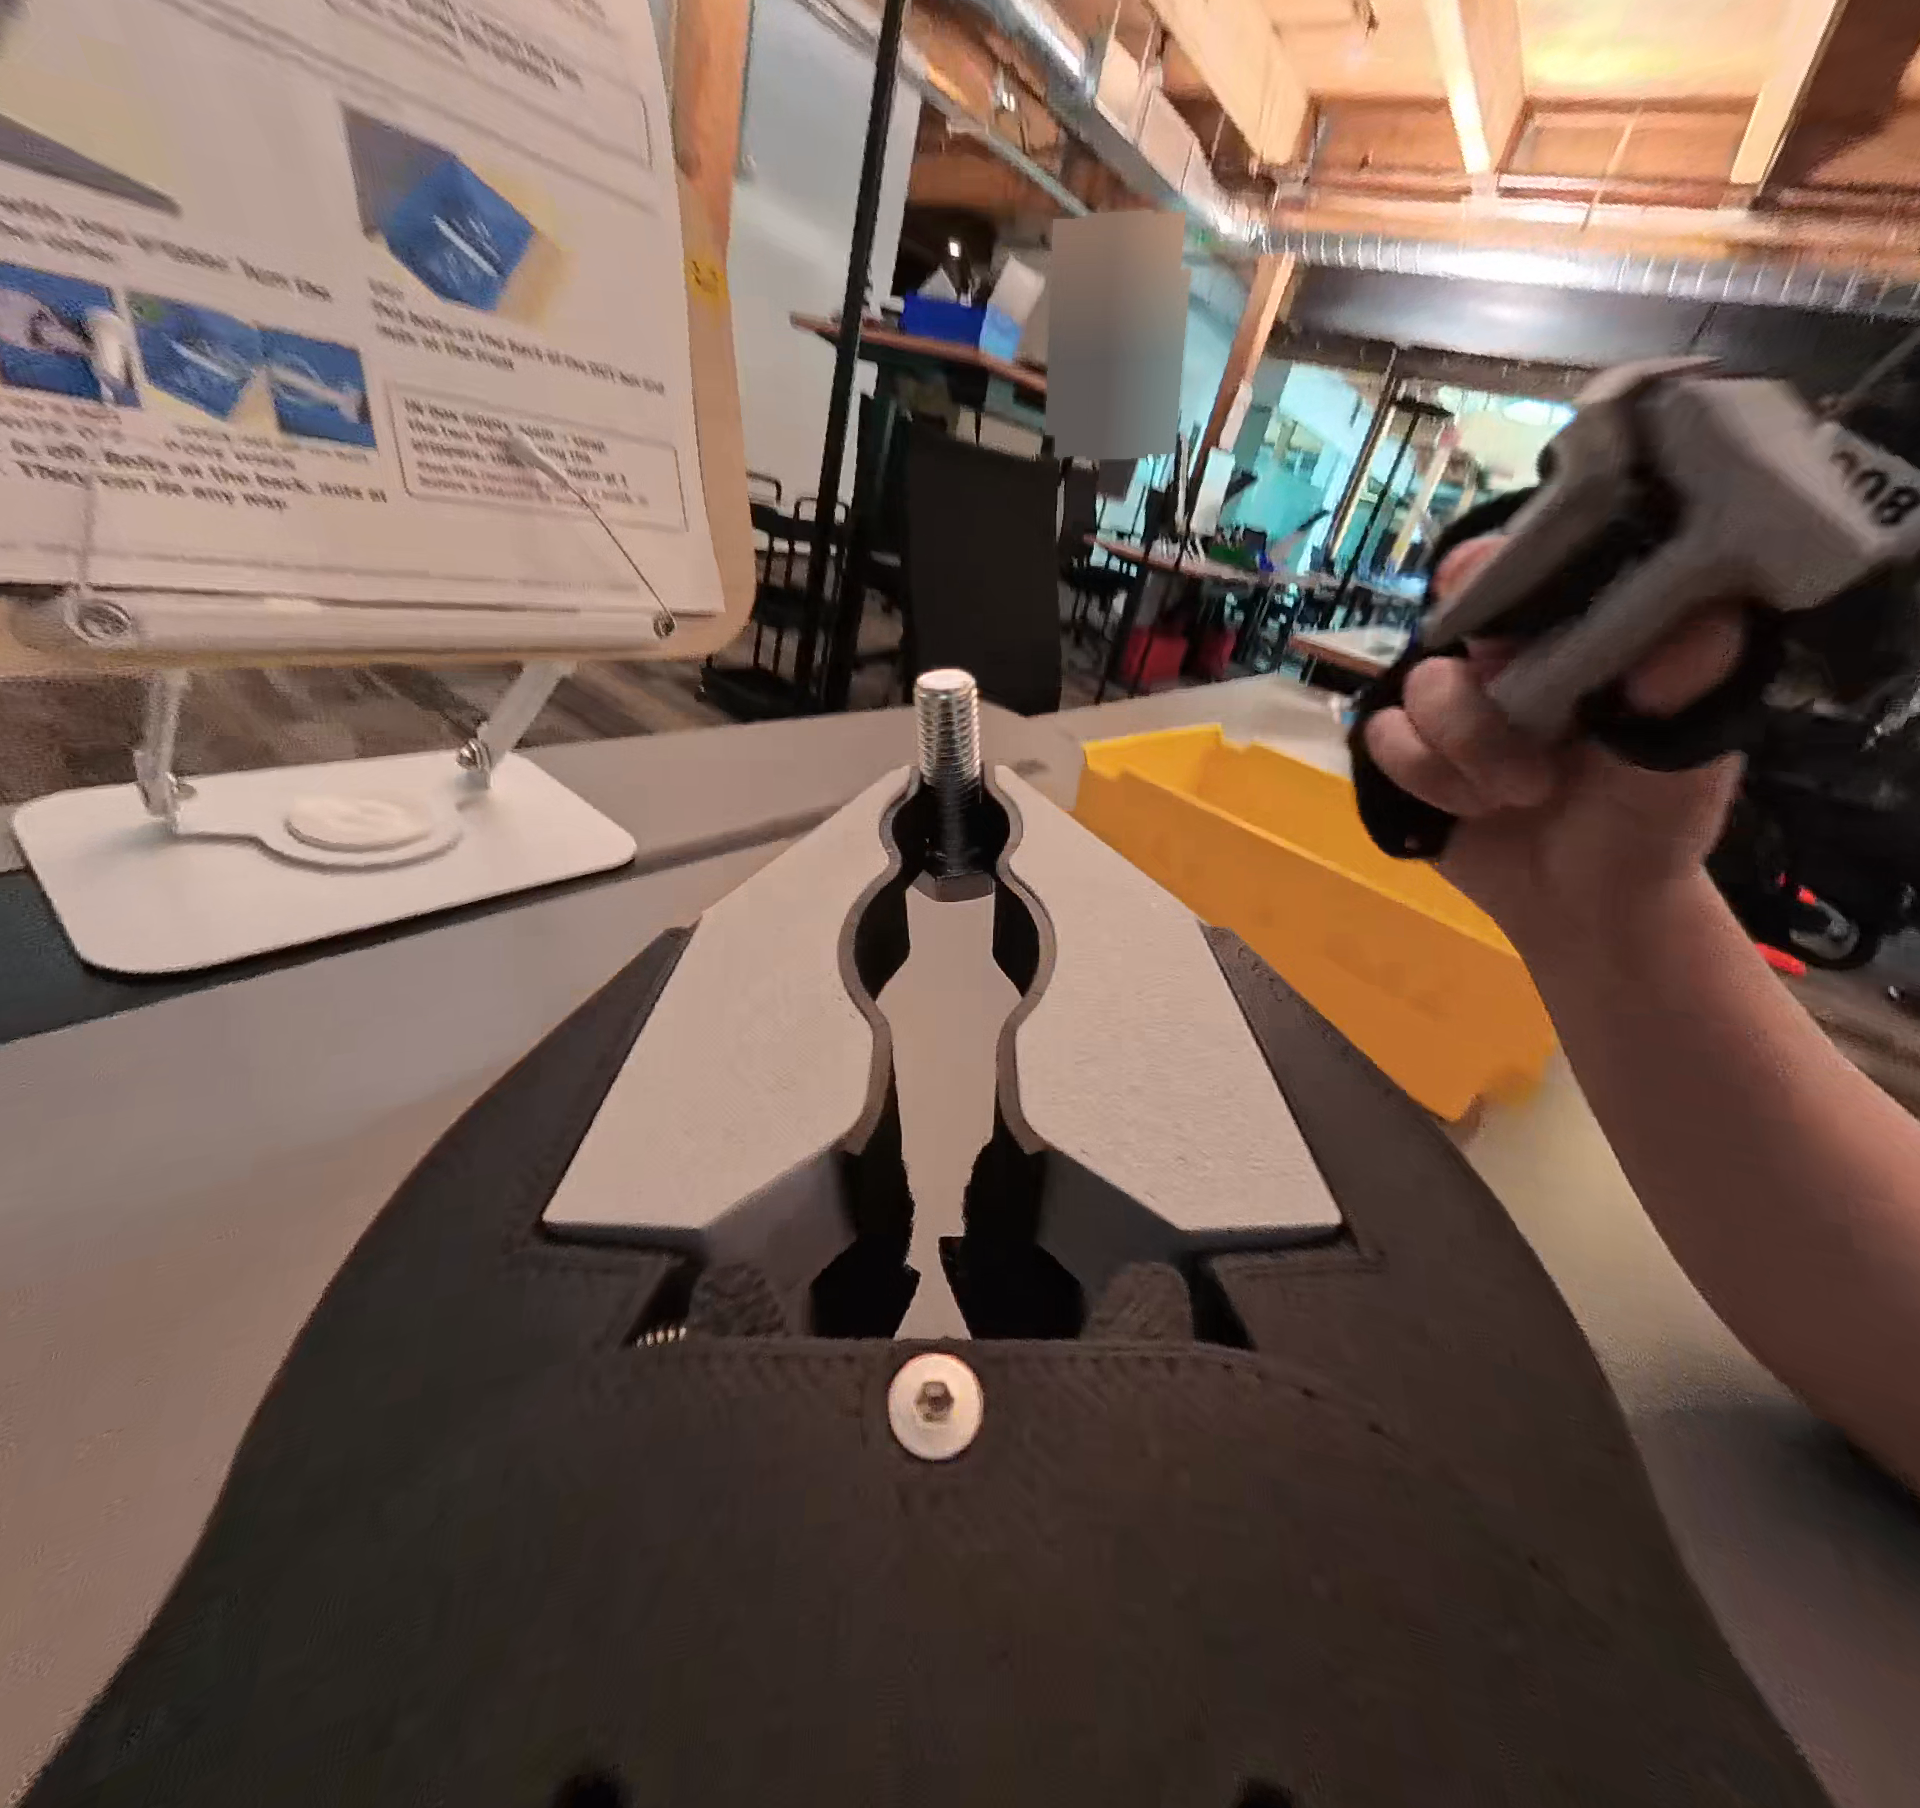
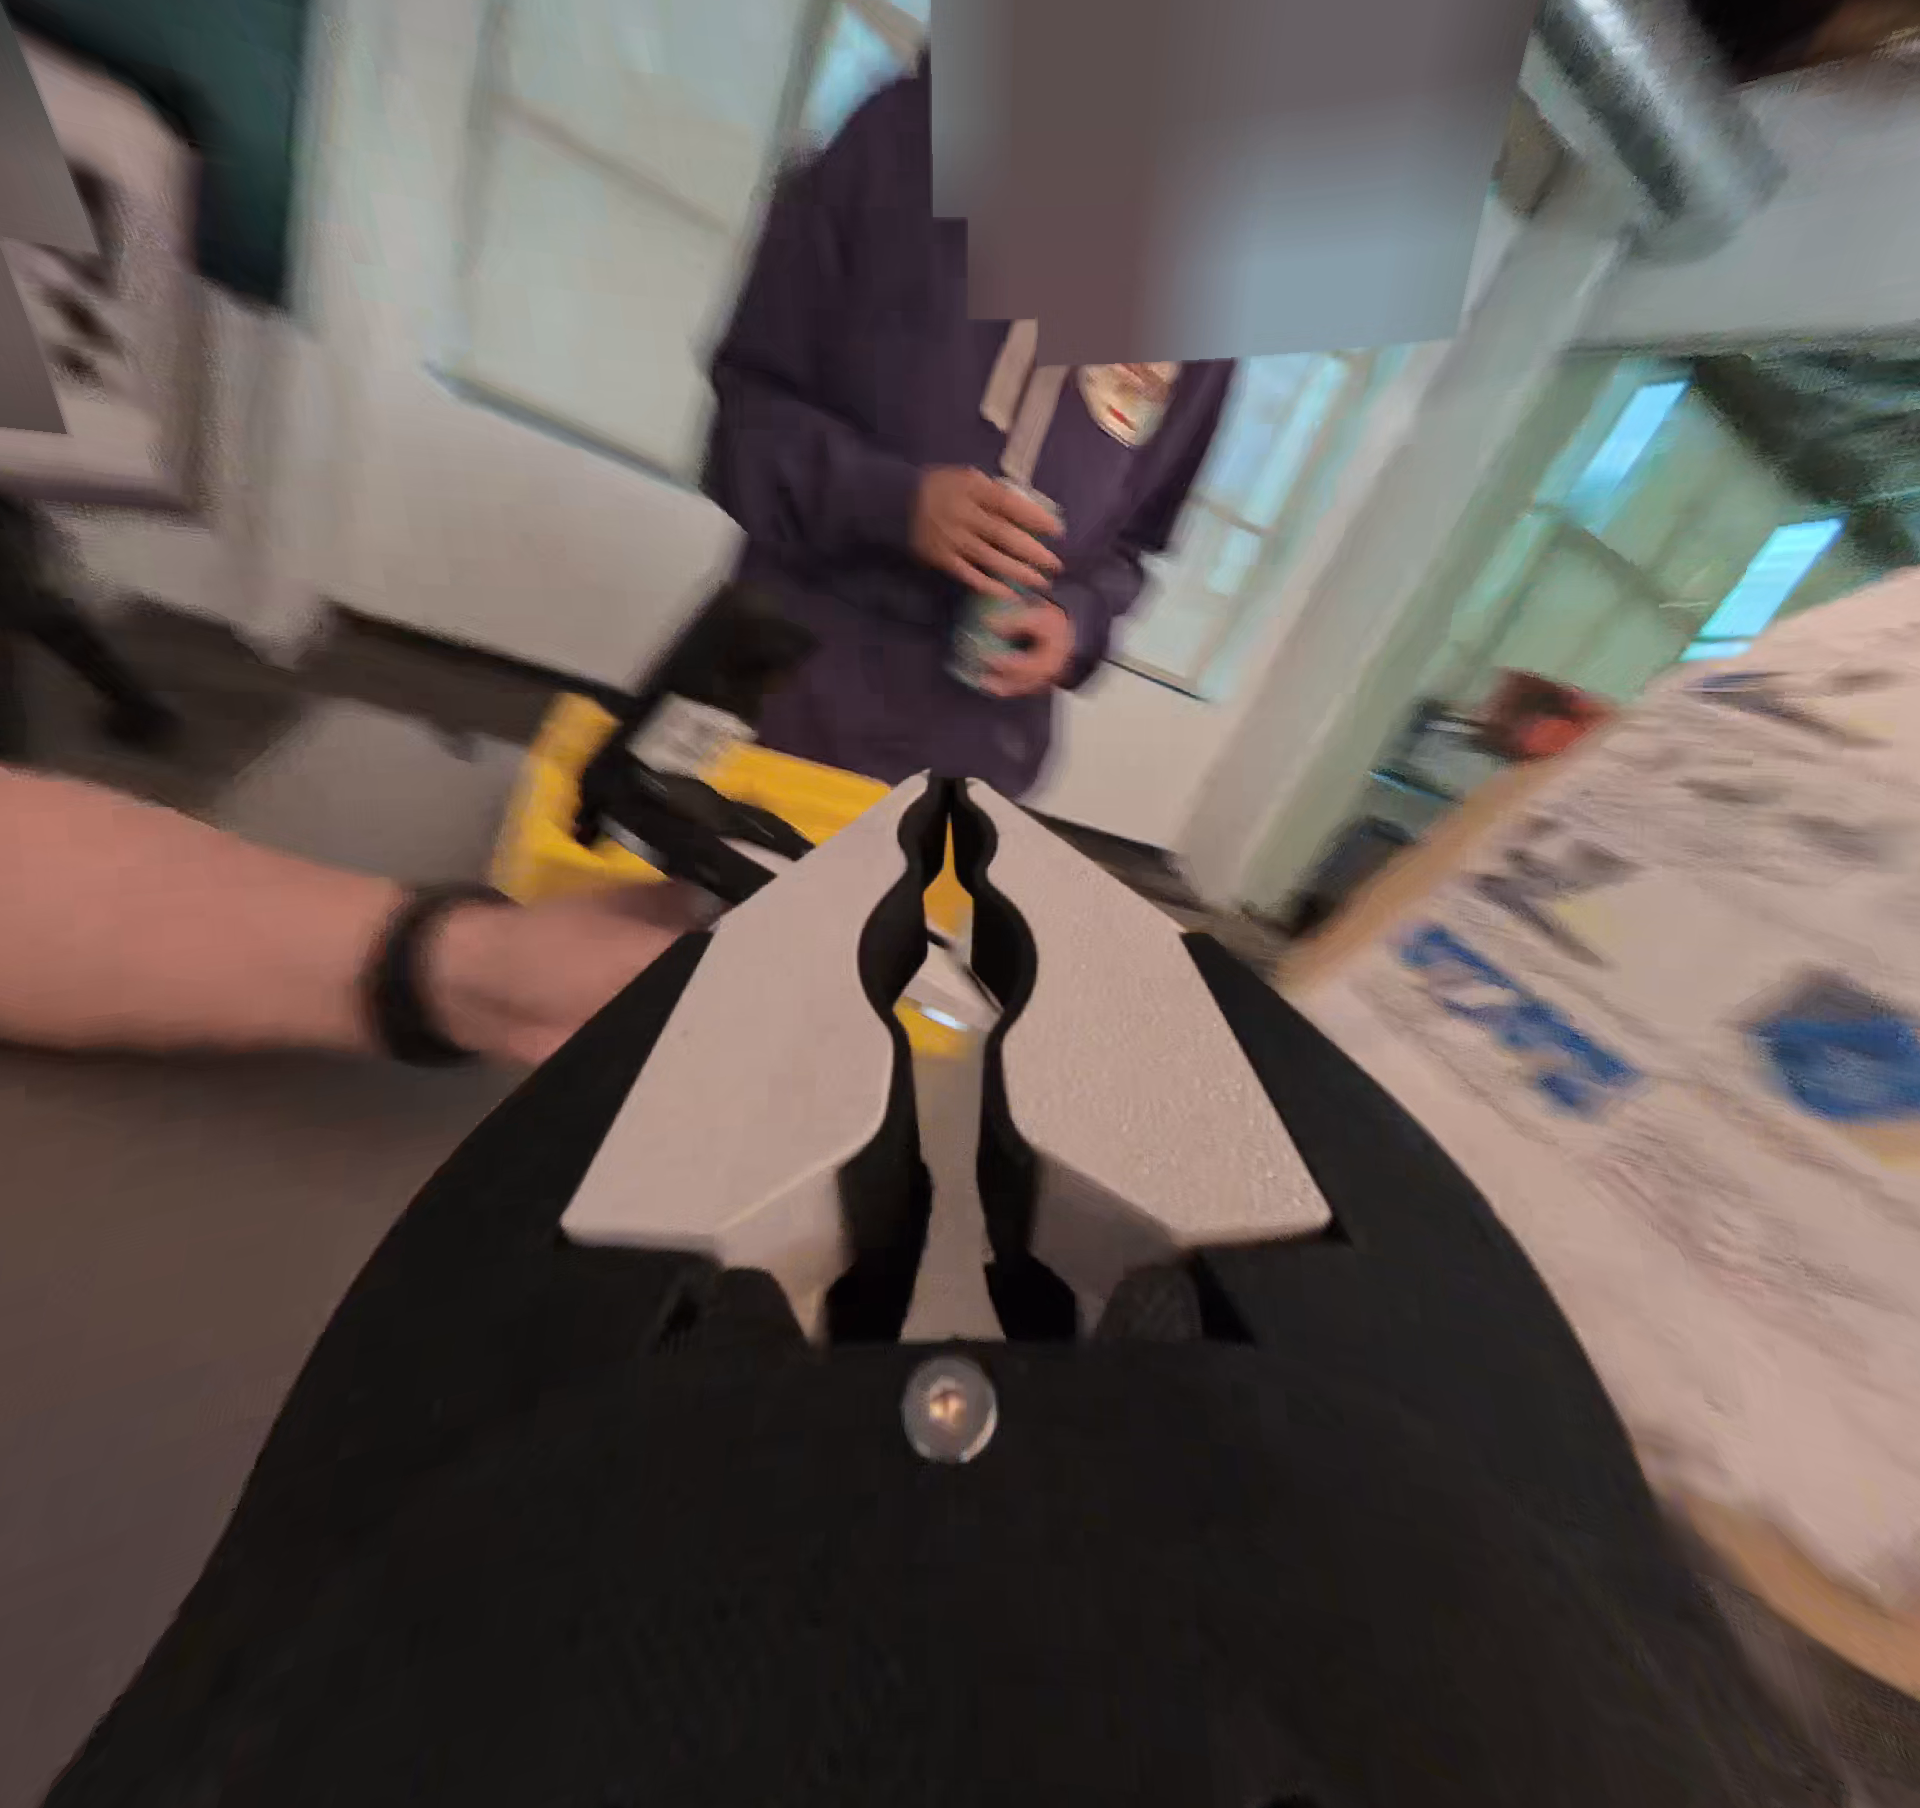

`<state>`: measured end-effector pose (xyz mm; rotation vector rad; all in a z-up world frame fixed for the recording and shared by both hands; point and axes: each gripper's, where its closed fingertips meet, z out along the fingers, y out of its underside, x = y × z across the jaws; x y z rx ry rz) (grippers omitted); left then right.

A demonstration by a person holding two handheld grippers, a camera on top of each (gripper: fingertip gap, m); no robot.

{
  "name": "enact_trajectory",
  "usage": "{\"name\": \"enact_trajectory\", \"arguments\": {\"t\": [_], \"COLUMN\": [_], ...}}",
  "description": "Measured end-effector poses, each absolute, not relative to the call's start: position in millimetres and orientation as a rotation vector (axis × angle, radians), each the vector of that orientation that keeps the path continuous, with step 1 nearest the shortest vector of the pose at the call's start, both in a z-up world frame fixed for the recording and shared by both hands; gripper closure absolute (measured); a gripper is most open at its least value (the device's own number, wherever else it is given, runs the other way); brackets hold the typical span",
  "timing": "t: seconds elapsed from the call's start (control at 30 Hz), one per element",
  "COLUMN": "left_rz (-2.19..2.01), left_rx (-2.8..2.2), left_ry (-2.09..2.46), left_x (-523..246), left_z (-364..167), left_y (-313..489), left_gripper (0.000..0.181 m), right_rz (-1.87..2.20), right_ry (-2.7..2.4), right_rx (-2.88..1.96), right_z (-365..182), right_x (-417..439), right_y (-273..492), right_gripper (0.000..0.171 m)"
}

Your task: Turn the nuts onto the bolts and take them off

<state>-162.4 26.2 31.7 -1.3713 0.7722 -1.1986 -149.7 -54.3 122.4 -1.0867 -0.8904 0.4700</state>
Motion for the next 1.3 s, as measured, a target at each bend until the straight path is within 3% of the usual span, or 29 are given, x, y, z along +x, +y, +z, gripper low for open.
{"name": "enact_trajectory", "arguments": {"t": [0.07, 0.1, 0.13, 0.17, 0.23, 0.3, 0.33, 0.37, 0.53, 0.67, 0.87, 1.13, 1.3], "left_rz": [-1.189, -1.182, -1.178, -1.176, -1.171, -1.135, -1.108, -1.074, -0.918, -0.841, -0.906, -0.879, -0.932], "left_rx": [-1.338, -1.33, -1.324, -1.319, -1.313, -1.308, -1.302, -1.299, -1.31, -1.328, -1.359, -1.419, -1.414], "left_ry": [0.741, 0.738, 0.736, 0.734, 0.74, 0.745, 0.754, 0.769, 0.903, 1.048, 1.142, 1.091, 1.092], "left_x": [-168.7, -170.6, -172.1, -172.8, -171.8, -169.5, -167.5, -165.0, -146.9, -133.8, -131.0, -137.5, -138.7], "left_z": [40.0, 42.3, 43.9, 44.9, 45.3, 46.1, 48.4, 51.5, 64.3, 48.8, 31.7, 30.0, 32.3], "left_y": [28.4, 28.5, 28.5, 28.2, 28.0, 32.4, 35.8, 40.4, 63.0, 68.4, 69.8, 82.9, 80.0], "left_gripper": [0.174, 0.174, 0.174, 0.175, 0.174, 0.174, 0.174, 0.174, 0.174, 0.174, 0.174, 0.174, 0.174], "right_rz": [0.685, 0.644, 0.57, 0.537, 0.577, 0.549, 0.521, 0.483, 0.352, 0.329, 0.279, 0.264, 0.201], "right_ry": [-0.812, -0.781, -0.777, -0.817, -0.868, -0.868, -0.951, -1.016, -1.207, -1.389, -1.603, -1.402, -1.548], "right_rx": [-1.081, -1.048, -1.03, -1.047, -1.141, -1.24, -1.319, -1.429, -2.09, -2.243, -2.134, -2.429, -2.353], "right_z": [139.9, 145.2, 145.5, 139.5, 126.2, 112.0, 92.0, 66.4, -94.0, -154.2, -147.0, -159.6, -162.2], "right_x": [-155.3, -152.7, -150.4, -152.8, -157.9, -151.3, -149.2, -143.4, -87.6, -82.3, -101.6, -97.8, -95.6], "right_y": [-62.8, -61.4, -59.7, -59.8, -56.7, -44.6, -42.1, -36.0, -19.0, -27.2, -26.4, -27.8, -31.7], "right_gripper": [0.17, 0.159, 0.159, 0.171, 0.17, 0.158, 0.171, 0.171, 0.156, 0.146, 0.147, 0.133, 0.144]}}
